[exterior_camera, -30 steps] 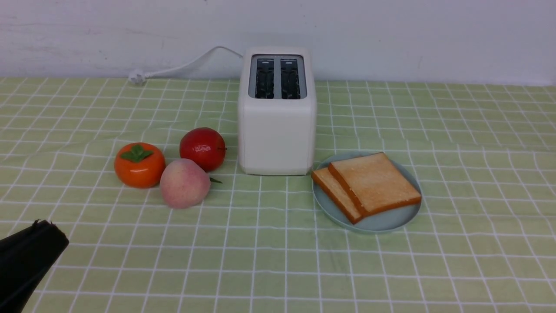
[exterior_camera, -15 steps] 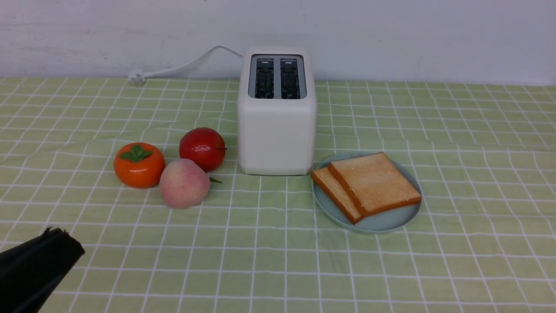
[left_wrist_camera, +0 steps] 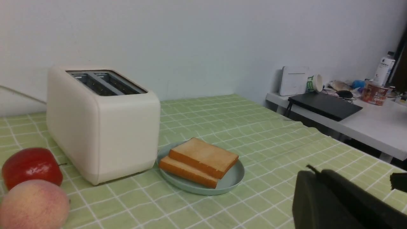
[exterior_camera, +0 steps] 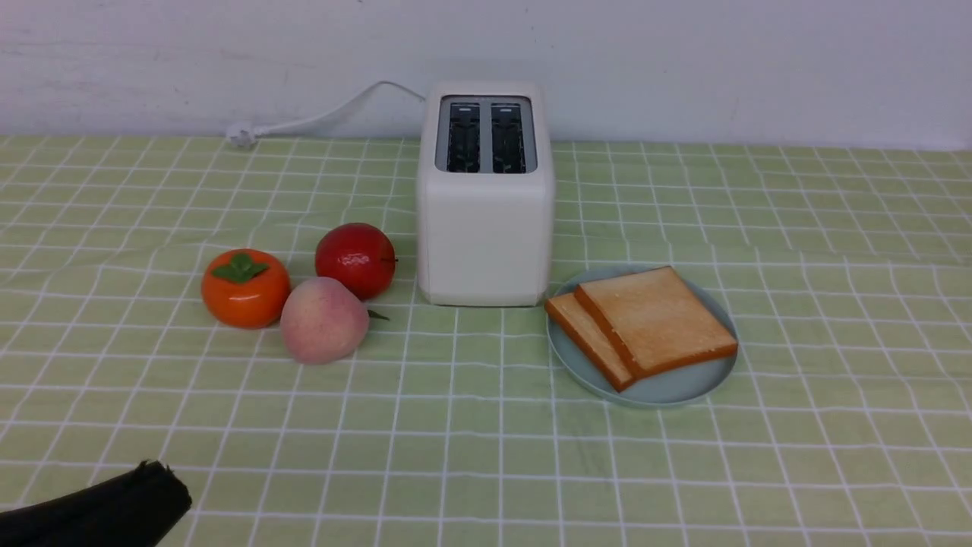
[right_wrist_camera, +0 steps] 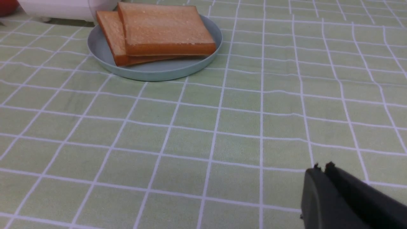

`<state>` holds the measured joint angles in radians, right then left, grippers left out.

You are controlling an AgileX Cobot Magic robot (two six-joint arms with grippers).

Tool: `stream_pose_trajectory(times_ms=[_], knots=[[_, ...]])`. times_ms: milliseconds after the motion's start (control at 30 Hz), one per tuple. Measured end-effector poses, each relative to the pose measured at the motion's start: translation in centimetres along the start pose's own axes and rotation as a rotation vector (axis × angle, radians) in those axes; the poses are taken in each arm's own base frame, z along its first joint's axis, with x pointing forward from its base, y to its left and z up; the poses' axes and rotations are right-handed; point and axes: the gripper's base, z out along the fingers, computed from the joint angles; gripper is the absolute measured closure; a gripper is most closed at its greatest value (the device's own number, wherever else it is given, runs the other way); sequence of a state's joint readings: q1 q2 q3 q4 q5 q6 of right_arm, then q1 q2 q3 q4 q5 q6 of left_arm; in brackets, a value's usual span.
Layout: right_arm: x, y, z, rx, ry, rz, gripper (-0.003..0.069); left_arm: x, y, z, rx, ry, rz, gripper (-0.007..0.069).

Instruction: Take toasted bread from bread machine on green coffee tablecloth place on plate.

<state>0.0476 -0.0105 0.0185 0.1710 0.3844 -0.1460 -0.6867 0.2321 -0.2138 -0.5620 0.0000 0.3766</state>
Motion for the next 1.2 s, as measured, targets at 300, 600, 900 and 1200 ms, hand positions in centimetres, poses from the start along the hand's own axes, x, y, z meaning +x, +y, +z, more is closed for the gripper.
stream_pose_trajectory(times_ms=[300, 600, 900, 1200], knots=[[0.0, 0.0, 0.0, 0.0, 0.0, 0.0, 0.0627, 2.0, 2.5, -1.6, -0.384, 0.055, -0.041, 0.0638], [0.0, 0.0, 0.0, 0.0, 0.002, 0.0, 0.0617, 6.4, 4.1, -3.3, -0.622, 0.053, -0.073, 0.0638], [0.0, 0.0, 0.0, 0.0, 0.002, 0.0, 0.0606, 9.3, 4.3, -3.4, -0.629, 0.243, -0.144, 0.0638], [0.0, 0.0, 0.0, 0.0, 0.002, -0.001, 0.0595, 9.3, 4.3, -3.4, -0.629, 0.243, -0.144, 0.0638]])
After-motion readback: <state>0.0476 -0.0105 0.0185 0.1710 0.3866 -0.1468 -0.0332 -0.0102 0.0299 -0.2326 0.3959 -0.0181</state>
